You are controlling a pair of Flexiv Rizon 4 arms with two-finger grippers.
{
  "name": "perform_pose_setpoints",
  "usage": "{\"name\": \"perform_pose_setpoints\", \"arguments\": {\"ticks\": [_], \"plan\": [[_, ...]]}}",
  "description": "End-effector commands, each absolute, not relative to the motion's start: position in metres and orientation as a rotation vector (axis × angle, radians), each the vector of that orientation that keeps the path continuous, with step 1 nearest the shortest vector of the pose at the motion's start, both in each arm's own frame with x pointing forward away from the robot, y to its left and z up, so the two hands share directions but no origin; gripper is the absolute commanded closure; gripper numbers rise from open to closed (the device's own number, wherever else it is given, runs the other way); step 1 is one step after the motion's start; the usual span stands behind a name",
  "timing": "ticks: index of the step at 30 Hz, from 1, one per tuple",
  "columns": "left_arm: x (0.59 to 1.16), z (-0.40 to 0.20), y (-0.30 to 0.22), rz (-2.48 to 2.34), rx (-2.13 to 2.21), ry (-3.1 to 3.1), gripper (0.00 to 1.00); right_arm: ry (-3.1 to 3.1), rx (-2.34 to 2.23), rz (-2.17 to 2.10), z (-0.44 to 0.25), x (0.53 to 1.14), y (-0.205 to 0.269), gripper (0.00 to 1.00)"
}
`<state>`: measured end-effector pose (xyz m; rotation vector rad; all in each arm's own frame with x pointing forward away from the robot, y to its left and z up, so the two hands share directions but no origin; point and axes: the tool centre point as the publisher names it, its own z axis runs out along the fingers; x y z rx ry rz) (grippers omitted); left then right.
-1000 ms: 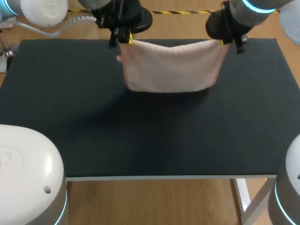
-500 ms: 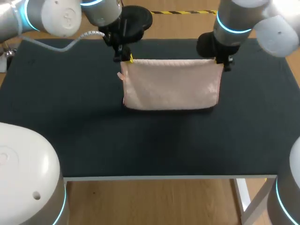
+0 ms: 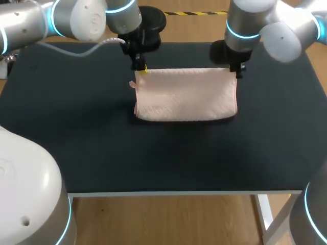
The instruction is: Fold the towel
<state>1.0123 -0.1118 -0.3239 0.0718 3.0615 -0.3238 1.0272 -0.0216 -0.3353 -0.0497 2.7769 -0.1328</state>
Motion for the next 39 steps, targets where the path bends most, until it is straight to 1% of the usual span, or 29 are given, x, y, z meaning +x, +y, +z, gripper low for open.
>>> {"name": "perform_pose_setpoints", "arguments": {"ticks": [1,3,4,5,6,11,16,22,25,32,35,37,38,39], "plan": [[1.029,-0.341,-0.117,-0.311,0.088,3.134,1.00,2.796,-0.052,-0.142,-0.356,1.046,-0.016,1.00],[1.032,-0.344,-0.116,-0.301,0.086,3.143,1.00,2.791,-0.060,-0.142,-0.358,1.048,-0.015,1.00],[1.032,-0.344,-0.116,-0.301,0.087,3.144,1.00,2.791,-0.063,-0.143,-0.359,1.049,-0.014,0.67],[1.033,-0.345,-0.116,-0.303,0.089,3.144,0.65,2.789,-0.068,-0.148,-0.358,1.050,-0.014,0.00],[1.033,-0.344,-0.116,-0.306,0.091,3.147,0.00,2.776,-0.060,-0.156,-0.358,1.050,-0.014,0.00],[1.035,-0.336,-0.111,-0.342,0.096,3.131,0.00,2.742,-0.043,-0.169,-0.345,1.051,-0.019,0.00],[1.029,-0.311,-0.098,-0.457,0.090,3.087,0.00,2.688,-0.038,-0.141,-0.319,1.053,-0.026,0.00],[1.012,-0.277,-0.082,-0.835,0.058,3.008,0.00,2.644,-0.076,-0.139,-0.293,1.050,-0.030,0.00],[1.005,-0.271,-0.075,-1.035,0.006,2.968,0.00,2.644,-0.078,-0.144,-0.288,1.047,-0.031,0.00],[0.990,-0.267,-0.066,-1.254,-0.070,2.904,0.00,2.661,-0.098,-0.126,-0.277,1.034,-0.021,0.00],[0.989,-0.268,-0.062,-1.293,-0.099,2.913,0.00,2.670,-0.159,-0.150,-0.273,1.028,-0.016,0.00],[0.990,-0.268,-0.061,-1.269,-0.082,2.952,0.00,2.656,-0.319,-0.238,-0.271,1.024,-0.013,0.00],[0.991,-0.268,-0.061,-1.253,-0.055,2.981,0.00,2.647,-0.435,-0.361,-0.271,1.021,-0.012,0.00],[0.993,-0.266,-0.062,-1.208,-0.001,3.014,0.00,2.647,-0.435,-0.361,-0.271,1.021,-0.012,0.00]]}}
